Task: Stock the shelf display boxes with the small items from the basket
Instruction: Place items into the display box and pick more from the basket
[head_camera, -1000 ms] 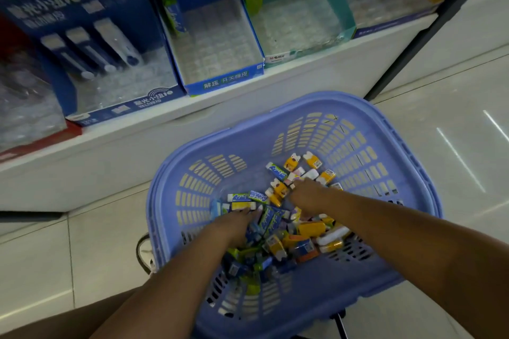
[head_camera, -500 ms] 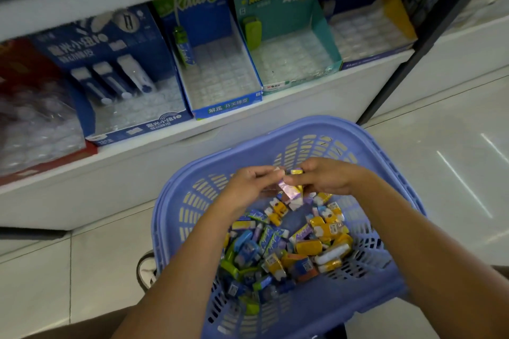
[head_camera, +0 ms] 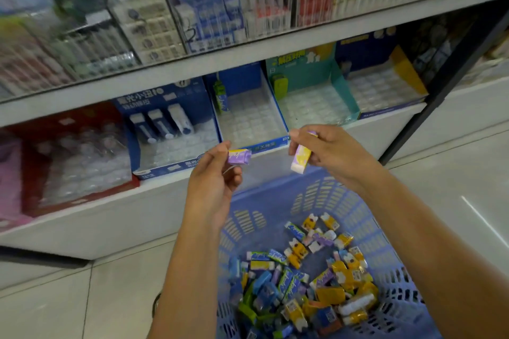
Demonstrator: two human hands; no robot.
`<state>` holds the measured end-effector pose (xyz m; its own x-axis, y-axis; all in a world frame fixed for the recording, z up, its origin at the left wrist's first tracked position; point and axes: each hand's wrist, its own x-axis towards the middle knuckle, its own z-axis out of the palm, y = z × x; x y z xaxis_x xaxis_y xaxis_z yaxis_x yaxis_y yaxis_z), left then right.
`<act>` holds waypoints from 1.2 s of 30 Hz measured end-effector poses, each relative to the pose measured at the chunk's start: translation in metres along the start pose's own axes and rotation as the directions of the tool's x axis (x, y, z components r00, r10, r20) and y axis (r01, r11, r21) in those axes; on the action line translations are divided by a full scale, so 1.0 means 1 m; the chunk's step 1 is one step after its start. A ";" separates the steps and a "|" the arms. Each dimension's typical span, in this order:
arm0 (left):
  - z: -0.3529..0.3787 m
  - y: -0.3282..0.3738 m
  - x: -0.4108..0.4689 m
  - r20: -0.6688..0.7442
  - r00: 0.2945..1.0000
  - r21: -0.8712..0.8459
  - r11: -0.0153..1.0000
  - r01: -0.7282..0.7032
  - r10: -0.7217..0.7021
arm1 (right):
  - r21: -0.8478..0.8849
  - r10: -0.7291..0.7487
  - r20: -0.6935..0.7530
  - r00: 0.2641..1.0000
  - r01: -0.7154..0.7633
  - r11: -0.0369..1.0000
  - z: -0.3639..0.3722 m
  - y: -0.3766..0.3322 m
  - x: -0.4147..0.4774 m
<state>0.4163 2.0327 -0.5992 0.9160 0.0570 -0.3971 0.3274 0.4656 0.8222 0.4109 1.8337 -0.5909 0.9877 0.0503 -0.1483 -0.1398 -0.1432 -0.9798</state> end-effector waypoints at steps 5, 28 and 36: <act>-0.007 0.004 0.006 0.066 0.998 -0.045 0.999 -0.015 0.018 | 0.198 -0.012 0.000 1.000 0.012 0.980 0.011 -0.028 0.031; -0.012 -0.014 0.037 0.111 0.949 0.374 0.872 -0.315 0.295 | -0.758 -0.147 -0.079 0.986 0.036 0.651 0.047 -0.063 0.144; -0.013 -0.019 0.047 0.051 0.969 0.384 0.890 -0.244 0.244 | -0.820 -0.268 0.017 0.963 0.167 0.547 0.056 -0.056 0.174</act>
<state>0.4502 2.0386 -0.6386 0.9788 0.1233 -0.1633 0.1568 0.0613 0.9857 0.5870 1.9056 -0.5690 0.9877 0.1037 0.1171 0.1459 -0.8806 -0.4508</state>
